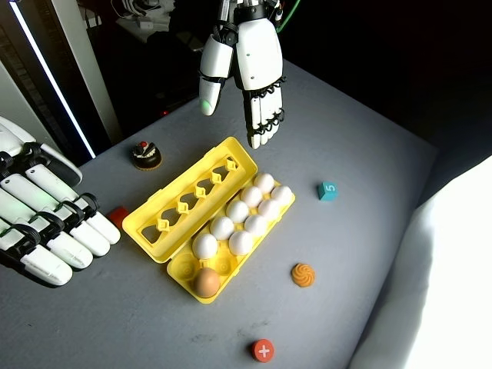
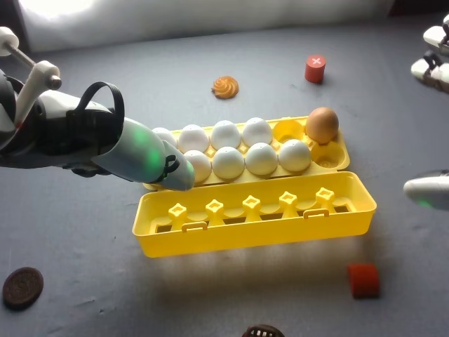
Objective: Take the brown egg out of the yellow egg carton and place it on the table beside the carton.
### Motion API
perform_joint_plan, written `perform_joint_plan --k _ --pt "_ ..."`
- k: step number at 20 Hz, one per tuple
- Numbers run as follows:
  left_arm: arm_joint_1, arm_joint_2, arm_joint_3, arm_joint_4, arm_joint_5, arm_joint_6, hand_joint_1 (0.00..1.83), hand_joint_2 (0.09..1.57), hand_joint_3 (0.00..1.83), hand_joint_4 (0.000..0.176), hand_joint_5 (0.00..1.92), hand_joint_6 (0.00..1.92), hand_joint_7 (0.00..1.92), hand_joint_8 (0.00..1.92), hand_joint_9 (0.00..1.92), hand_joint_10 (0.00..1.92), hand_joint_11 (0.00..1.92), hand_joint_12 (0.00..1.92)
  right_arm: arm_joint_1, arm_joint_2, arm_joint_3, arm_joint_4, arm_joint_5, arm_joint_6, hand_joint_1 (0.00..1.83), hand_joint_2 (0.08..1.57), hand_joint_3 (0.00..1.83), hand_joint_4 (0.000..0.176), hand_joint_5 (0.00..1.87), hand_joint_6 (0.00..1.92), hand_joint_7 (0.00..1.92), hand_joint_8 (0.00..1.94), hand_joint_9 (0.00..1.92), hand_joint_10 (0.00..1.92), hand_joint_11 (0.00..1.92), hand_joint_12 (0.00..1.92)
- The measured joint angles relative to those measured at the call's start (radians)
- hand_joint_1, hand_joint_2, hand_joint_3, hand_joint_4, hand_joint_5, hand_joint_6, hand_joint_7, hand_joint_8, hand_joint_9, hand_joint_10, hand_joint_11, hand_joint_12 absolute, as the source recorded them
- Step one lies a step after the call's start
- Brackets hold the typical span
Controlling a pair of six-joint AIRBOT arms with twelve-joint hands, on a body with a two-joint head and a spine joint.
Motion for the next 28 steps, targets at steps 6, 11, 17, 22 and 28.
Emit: perform_joint_plan --k 6,11,17,22,28 --pt "0.000 0.000 0.000 -0.011 0.000 0.000 0.00 1.27 0.00 0.000 0.12 0.00 0.11 0.00 0.09 0.00 0.00 0.25 0.015 -0.082 0.077 0.001 0.000 0.081 0.31 0.86 0.00 0.127 0.74 0.02 0.02 0.00 0.00 0.00 0.00 0.00" --pt "0.000 0.000 0.000 -0.014 -0.001 0.000 0.00 1.27 0.00 0.000 0.13 0.00 0.11 0.00 0.09 0.00 0.00 0.22 0.021 -0.213 0.196 -0.162 0.048 0.228 0.30 0.92 0.01 0.105 0.75 0.01 0.09 0.01 0.00 0.00 0.00 0.00" --pt "0.000 0.000 0.000 -0.015 -0.002 -0.001 0.00 1.26 0.00 0.000 0.20 0.01 0.18 0.01 0.15 0.01 0.00 0.41 0.006 -0.353 0.381 -0.187 0.048 0.328 0.41 0.89 0.00 0.114 0.68 0.00 0.01 0.00 0.00 0.00 0.00 0.00" --pt "0.000 0.000 0.000 -0.014 -0.002 -0.001 0.00 1.26 0.00 0.000 0.19 0.00 0.18 0.00 0.15 0.00 0.00 0.40 -0.018 -0.455 0.531 -0.196 -0.045 0.404 0.42 0.89 0.00 0.121 0.68 0.00 0.00 0.00 0.00 0.00 0.00 0.00" --pt "0.000 0.000 0.000 -0.014 -0.001 -0.001 0.00 1.26 0.00 0.000 0.19 0.01 0.18 0.01 0.16 0.01 0.00 0.42 -0.036 -0.551 0.703 -0.209 -0.159 0.458 0.49 0.87 0.00 0.132 0.74 0.01 0.00 0.00 0.00 0.00 0.00 0.00"
